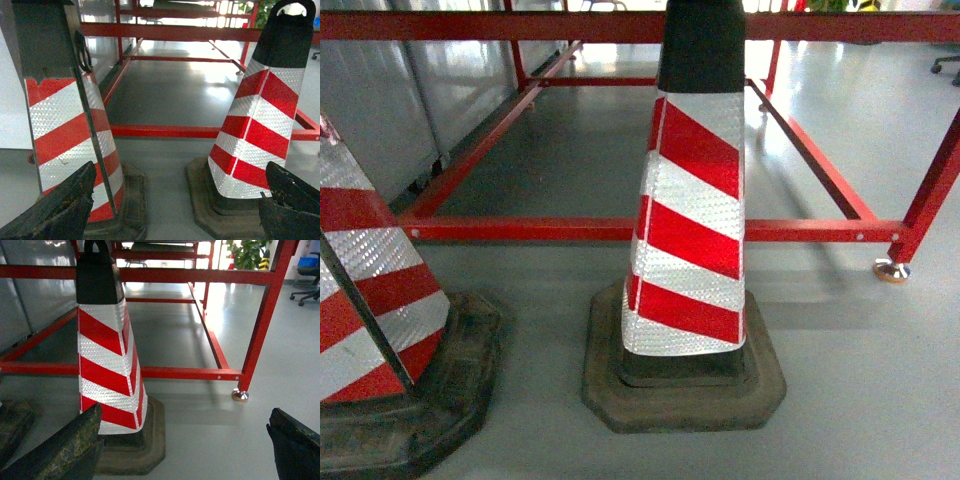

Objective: Place box next to blue box on left shelf

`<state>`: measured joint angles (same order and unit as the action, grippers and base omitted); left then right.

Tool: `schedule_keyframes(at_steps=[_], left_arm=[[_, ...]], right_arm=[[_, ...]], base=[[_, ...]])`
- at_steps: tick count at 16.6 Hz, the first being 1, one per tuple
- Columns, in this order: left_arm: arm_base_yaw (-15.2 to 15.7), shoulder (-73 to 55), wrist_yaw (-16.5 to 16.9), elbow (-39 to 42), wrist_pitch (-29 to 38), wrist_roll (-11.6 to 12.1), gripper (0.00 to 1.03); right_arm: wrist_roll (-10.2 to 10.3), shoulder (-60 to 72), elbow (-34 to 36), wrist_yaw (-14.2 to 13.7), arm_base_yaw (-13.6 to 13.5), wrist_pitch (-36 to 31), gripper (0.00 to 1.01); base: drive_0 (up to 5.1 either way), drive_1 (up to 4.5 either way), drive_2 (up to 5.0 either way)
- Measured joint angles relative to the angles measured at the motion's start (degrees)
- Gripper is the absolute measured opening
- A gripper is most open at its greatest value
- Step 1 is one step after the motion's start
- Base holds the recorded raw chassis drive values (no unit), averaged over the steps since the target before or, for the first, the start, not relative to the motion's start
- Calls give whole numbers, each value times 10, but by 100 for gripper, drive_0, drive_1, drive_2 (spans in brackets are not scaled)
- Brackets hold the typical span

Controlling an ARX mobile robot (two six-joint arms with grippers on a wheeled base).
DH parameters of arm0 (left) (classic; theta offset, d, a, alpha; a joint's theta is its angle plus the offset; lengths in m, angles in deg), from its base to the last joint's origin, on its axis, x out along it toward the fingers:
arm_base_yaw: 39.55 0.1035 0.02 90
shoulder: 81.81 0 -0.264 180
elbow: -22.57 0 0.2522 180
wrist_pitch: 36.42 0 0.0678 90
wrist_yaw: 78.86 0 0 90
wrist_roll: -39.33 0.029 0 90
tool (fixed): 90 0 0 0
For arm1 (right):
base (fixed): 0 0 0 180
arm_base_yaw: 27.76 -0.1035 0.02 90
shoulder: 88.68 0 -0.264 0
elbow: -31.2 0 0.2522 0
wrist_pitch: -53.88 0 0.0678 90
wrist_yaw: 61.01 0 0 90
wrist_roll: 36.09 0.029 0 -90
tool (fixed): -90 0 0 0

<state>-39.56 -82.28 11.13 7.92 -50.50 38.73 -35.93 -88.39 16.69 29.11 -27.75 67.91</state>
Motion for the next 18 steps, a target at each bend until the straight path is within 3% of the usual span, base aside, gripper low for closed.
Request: schedule_keyframes(at_steps=[18], left_arm=[[0,0,0,0,0,0,98]], right_arm=[[0,0,0,0,0,0,98]], base=[[0,0,0]])
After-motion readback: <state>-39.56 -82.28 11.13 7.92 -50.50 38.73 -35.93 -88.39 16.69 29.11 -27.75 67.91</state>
